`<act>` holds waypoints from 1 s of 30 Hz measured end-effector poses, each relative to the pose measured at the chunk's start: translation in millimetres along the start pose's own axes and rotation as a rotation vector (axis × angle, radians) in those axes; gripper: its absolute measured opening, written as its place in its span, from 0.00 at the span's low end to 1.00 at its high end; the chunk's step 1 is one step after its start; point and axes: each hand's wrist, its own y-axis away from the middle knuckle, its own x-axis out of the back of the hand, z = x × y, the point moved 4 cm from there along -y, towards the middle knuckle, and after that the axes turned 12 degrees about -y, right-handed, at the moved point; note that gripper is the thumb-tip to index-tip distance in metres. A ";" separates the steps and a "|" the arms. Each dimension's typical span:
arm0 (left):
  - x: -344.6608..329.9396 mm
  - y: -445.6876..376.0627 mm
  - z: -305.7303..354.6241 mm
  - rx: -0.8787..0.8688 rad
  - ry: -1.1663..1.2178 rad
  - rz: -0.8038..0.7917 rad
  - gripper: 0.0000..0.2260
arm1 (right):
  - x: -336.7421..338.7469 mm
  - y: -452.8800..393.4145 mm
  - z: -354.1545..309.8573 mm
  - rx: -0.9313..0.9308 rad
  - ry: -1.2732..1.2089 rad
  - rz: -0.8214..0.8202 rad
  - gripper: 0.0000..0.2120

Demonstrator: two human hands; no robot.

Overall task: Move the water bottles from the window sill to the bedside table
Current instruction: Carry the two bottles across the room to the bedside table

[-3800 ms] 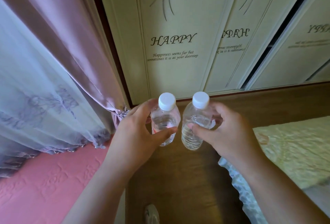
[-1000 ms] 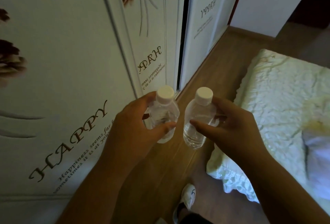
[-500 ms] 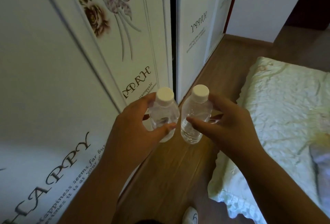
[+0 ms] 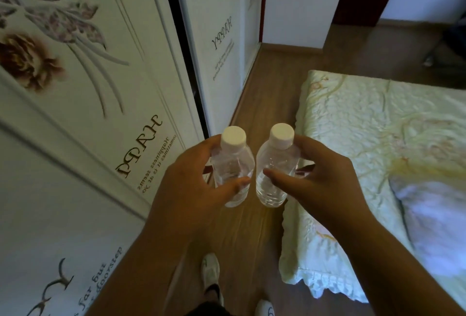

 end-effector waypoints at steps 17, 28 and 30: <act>18.8 -174.8 -62.8 -0.187 0.089 -0.100 0.30 | -49.2 -112.2 -22.3 -0.045 0.084 0.309 0.31; -8.0 -238.9 -76.1 -0.187 0.076 -0.187 0.32 | -49.0 -159.0 5.8 -0.109 0.095 0.346 0.30; -17.6 -252.4 -74.4 -0.181 0.066 -0.196 0.32 | -45.0 -173.2 14.9 -0.111 0.092 0.333 0.31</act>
